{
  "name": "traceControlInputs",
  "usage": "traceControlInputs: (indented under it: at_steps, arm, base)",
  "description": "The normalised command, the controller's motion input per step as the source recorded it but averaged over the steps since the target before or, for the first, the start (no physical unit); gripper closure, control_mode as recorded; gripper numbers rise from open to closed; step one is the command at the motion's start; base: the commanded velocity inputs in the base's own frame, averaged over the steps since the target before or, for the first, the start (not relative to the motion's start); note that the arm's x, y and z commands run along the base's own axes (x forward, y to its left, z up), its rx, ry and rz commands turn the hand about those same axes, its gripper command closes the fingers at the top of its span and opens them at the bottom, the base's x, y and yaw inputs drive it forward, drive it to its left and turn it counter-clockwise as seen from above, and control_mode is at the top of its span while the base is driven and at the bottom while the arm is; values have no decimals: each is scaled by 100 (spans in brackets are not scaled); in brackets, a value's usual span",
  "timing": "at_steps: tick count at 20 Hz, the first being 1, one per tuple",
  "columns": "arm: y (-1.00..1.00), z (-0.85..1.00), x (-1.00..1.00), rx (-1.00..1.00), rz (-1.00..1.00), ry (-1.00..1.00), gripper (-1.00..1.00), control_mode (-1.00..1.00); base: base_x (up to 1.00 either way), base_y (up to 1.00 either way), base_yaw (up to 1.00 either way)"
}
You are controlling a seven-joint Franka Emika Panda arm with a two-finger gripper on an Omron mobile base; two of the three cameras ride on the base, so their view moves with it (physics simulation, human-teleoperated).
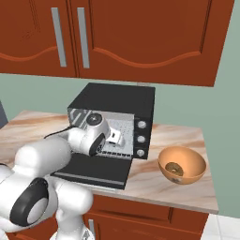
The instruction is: Pick up the heated bread from the toaster oven and place it in the bowl. Then move the bread bowl to the dining counter.
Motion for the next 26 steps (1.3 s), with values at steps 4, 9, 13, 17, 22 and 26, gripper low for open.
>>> traceControlInputs:
  at_steps: [4,9,13,17,22,26]
  arm:
    - [-35,0,-100,0,0,51,-100,-100]
    - [-17,0,-89,9,0,19,-100,-100]
    - [16,27,-12,6,0,-50,-100,-100]
    - [43,64,28,0,0,-32,-100,-100]
    - [29,30,36,0,1,-1,-100,-100]
    - [26,1,17,0,1,14,-100,-100]
  base:
    - [0,0,0]
    - [0,0,0]
    - [0,0,0]
    - [0,0,0]
    - [0,0,0]
    - [0,0,0]
